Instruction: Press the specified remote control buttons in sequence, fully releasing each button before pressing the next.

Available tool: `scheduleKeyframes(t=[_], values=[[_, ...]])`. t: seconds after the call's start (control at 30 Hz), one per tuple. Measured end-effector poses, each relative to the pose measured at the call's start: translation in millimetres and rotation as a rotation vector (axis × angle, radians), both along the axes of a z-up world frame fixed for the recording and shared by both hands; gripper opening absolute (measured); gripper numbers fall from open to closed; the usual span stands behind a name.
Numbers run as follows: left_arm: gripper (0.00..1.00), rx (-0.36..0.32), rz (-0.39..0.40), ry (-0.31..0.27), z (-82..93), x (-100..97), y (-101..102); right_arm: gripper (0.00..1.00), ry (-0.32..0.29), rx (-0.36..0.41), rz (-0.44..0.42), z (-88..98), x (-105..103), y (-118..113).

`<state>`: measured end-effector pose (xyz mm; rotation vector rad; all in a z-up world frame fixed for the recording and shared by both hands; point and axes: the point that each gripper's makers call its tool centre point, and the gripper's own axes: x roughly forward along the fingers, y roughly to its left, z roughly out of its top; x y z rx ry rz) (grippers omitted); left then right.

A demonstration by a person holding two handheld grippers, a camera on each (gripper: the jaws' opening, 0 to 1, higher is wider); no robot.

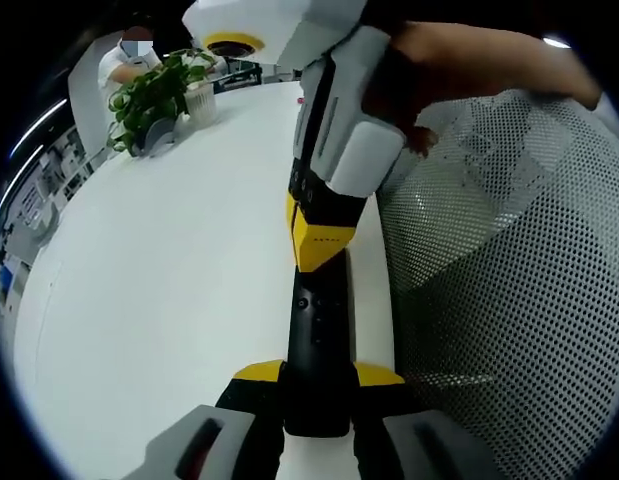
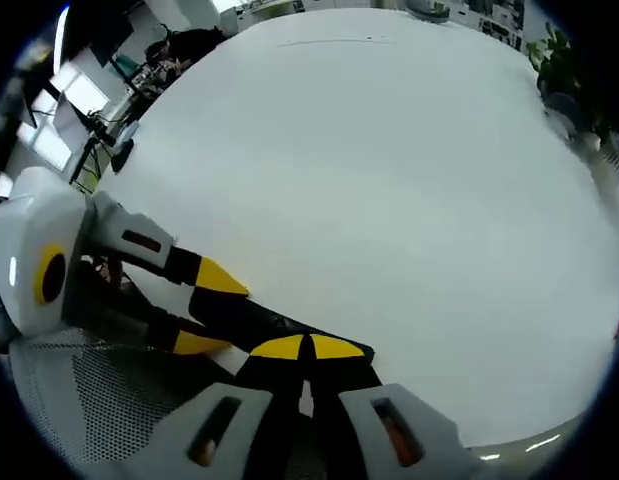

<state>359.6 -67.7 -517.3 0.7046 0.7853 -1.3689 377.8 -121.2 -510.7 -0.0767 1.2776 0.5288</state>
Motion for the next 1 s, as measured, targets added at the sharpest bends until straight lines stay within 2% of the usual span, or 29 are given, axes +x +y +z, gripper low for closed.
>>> scheduleKeyframes(t=[0.23,0.77,1.0], values=[[0.24,0.002,0.012,0.004,0.1,0.2,-0.3,0.0,-0.003,-0.024,0.021,-0.2,-1.6,-0.8],[0.23,0.016,0.017,0.009,0.4,0.4,-0.6,0.0,-0.034,-0.02,0.028,-0.4,-0.1,1.1],[0.24,0.011,0.017,0.014,0.2,0.1,-0.3,0.0,-0.021,0.001,0.011,-0.9,1.3,0.0]])
